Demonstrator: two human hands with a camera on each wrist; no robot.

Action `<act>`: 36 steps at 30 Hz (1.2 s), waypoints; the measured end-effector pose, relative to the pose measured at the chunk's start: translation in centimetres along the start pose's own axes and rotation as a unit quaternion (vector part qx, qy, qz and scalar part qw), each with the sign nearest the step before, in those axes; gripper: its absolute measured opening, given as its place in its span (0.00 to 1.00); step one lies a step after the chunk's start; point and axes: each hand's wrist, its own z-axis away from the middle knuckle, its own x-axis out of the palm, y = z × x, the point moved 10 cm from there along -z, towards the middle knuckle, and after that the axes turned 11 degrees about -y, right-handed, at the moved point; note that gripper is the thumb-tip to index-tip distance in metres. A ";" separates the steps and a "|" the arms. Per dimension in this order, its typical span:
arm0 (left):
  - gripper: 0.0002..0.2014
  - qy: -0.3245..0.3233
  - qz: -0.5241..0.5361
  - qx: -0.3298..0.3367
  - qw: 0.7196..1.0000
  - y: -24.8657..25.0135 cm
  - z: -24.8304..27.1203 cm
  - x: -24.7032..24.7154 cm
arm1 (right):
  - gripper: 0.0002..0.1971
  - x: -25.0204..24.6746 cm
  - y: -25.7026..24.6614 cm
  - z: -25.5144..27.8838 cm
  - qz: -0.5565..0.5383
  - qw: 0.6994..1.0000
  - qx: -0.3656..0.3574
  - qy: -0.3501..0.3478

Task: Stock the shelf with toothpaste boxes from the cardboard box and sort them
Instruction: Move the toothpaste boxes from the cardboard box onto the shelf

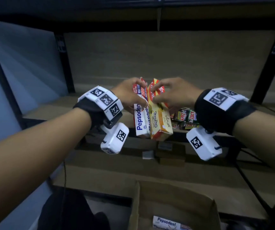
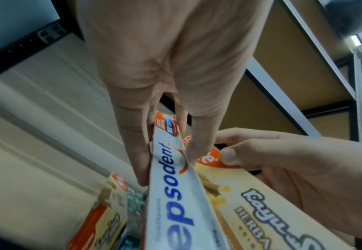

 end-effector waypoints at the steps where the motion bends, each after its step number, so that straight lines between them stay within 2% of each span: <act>1: 0.32 0.003 -0.003 -0.007 1.000 -0.1 -0.5 -0.6 | 0.15 -0.2 -0.3 -0.9 -0.001 1.000 0.004 0.007; 6: 0.35 0.027 -0.035 -0.036 0.998 -0.7 -3.6 -2.6 | 0.13 -0.6 -1.2 -5.2 0.030 0.999 0.021 0.023; 11: 0.37 0.023 -0.056 -0.058 0.996 -1.5 -6.5 -3.3 | 0.11 -0.6 -0.4 -8.8 0.077 0.996 0.046 0.012; 17: 0.35 0.015 -0.123 -0.065 0.990 -1.7 -10.0 -3.5 | 0.17 -0.3 1.3 -12.4 0.146 0.986 0.074 -0.023; 21: 0.34 0.011 -0.153 -0.096 0.984 -3.2 -11.3 -3.5 | 0.21 -0.6 2.5 -13.9 0.160 0.983 0.089 -0.017; 27: 0.17 0.024 -0.120 -0.106 0.987 -4.7 -12.4 -3.6 | 0.18 -0.1 3.9 -15.0 0.127 0.987 0.097 -0.014; 33: 0.16 0.065 -0.088 -0.094 0.990 -5.1 -13.0 -3.4 | 0.19 0.2 3.8 -15.1 0.181 0.979 0.092 -0.010; 36: 0.15 0.071 -0.077 -0.090 0.990 -5.3 -12.9 -3.2 | 0.17 -0.4 3.9 -14.7 0.191 0.977 0.093 0.006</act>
